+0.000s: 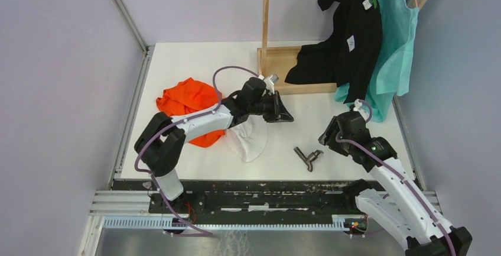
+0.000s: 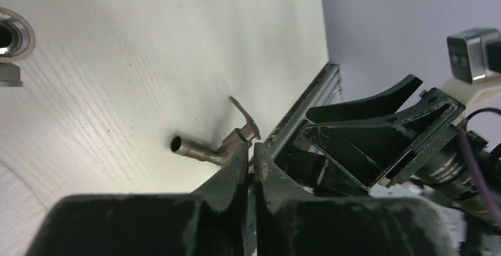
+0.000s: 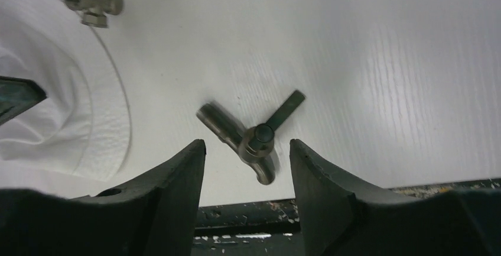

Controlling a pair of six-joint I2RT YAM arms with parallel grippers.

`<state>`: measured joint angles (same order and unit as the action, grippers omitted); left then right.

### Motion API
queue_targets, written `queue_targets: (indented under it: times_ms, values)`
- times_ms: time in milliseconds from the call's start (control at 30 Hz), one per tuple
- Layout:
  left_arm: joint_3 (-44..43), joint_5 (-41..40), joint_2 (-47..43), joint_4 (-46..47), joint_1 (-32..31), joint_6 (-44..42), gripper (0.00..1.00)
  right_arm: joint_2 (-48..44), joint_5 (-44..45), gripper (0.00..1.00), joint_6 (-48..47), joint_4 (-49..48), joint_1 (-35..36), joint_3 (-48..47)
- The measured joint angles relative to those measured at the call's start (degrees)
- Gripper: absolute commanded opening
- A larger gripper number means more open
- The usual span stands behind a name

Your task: Install the water faucets

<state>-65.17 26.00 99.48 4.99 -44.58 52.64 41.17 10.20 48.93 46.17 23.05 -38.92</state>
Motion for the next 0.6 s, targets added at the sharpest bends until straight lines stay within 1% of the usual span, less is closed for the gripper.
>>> queue_targets:
  times_ms: [67,167,233,300,400,600]
  values:
    - [-1.42,-1.81,-0.13,-2.84,-1.07,-3.02,0.24,1.64,-0.07,0.65,0.83,1.68,0.0,-0.11]
    - [-2.4,-4.13,-0.5,-6.16,-3.02,-6.8,0.39,1.73,-1.09,0.65,2.4,2.91,0.0,0.57]
    - [-2.4,-5.22,-0.92,-7.93,-3.85,-8.37,0.45,1.18,-1.7,0.65,4.07,2.99,0.0,1.99]
    - [-2.36,-6.23,-1.33,-9.31,-4.17,-9.44,0.48,0.92,-2.45,0.65,5.99,3.06,0.0,4.09]
    - [-2.34,-7.3,-1.97,-10.05,-4.0,-10.32,0.48,1.73,-3.06,0.65,9.68,3.19,0.28,7.08]
    - [-2.25,-8.0,-2.23,-10.71,-3.78,-10.34,0.49,5.6,-3.02,0.65,15.17,0.68,2.01,8.83]
